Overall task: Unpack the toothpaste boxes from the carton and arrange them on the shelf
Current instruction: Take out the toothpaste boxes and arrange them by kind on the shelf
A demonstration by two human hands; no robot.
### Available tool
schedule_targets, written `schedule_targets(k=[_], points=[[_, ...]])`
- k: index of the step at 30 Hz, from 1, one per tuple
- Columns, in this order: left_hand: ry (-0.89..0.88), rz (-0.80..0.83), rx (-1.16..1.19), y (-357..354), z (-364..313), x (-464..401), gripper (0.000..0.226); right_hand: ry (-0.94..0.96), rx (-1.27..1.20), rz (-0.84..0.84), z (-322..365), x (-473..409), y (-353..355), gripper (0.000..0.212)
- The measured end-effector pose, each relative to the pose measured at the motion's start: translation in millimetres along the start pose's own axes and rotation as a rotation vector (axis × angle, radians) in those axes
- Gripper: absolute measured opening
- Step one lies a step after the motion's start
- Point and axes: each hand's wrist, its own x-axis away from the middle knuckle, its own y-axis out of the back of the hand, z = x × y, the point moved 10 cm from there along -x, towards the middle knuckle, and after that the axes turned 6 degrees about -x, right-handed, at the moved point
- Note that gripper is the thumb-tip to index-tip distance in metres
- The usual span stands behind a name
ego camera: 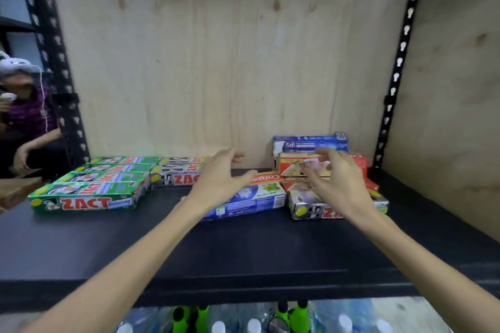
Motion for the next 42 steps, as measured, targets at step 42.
schedule_targets(k=[42], points=[[-0.149, 0.142, 0.003, 34, -22, 159, 0.044, -0.074, -0.286, 0.414, 29, 142, 36, 0.049]])
